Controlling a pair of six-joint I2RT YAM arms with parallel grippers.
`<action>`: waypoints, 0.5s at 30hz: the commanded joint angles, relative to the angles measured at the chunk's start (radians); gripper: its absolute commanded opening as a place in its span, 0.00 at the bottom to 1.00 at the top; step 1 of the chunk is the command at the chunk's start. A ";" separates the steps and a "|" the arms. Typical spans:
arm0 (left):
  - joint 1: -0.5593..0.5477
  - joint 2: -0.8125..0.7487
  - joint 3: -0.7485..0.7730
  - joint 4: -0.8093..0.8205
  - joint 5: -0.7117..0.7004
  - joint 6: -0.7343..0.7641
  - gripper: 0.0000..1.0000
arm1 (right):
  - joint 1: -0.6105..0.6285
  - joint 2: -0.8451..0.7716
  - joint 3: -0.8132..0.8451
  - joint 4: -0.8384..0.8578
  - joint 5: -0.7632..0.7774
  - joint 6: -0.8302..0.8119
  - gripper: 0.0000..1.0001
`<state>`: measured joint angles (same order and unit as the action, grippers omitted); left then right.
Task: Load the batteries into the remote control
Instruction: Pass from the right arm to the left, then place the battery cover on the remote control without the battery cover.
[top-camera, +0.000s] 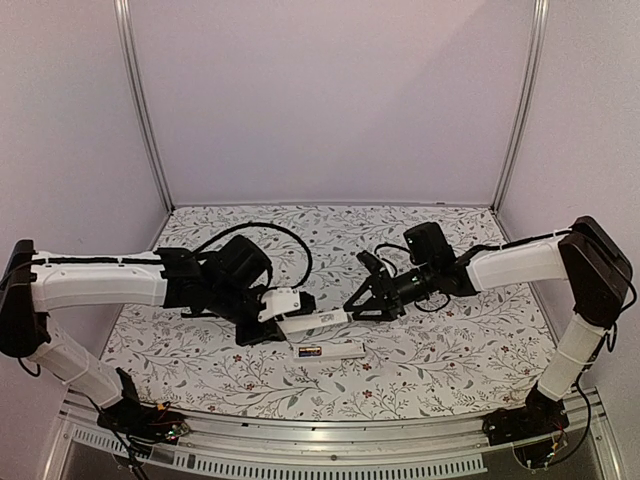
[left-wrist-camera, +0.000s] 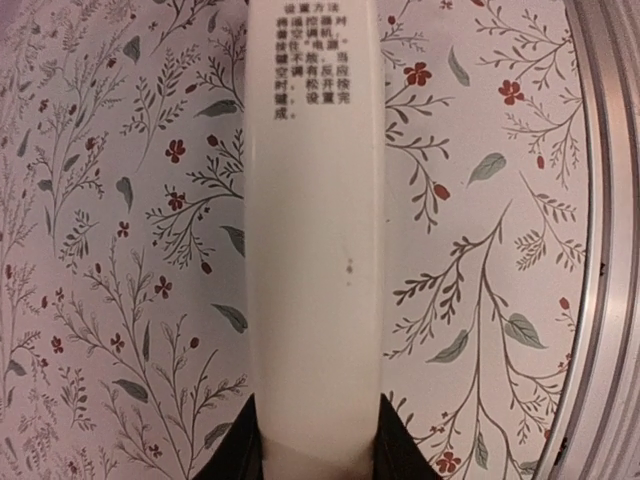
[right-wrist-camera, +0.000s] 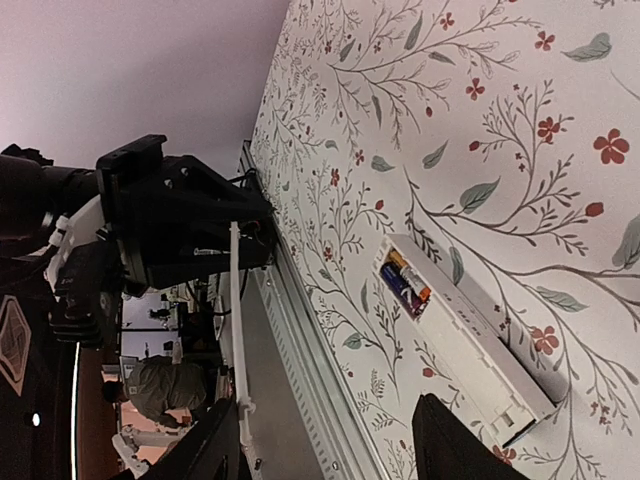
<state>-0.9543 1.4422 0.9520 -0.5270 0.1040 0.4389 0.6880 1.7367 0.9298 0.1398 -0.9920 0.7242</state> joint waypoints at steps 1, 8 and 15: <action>-0.017 -0.034 -0.036 -0.036 0.057 0.010 0.11 | 0.005 -0.077 0.001 -0.298 0.261 -0.338 0.61; -0.017 -0.011 -0.059 -0.041 0.064 0.026 0.10 | 0.017 -0.242 -0.105 -0.293 0.513 -0.627 0.67; -0.007 -0.040 -0.063 -0.058 0.078 0.039 0.09 | 0.122 -0.229 -0.123 -0.300 0.628 -0.857 0.71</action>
<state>-0.9565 1.4261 0.9005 -0.5636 0.1574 0.4561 0.7490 1.4815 0.8169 -0.1287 -0.4801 0.0593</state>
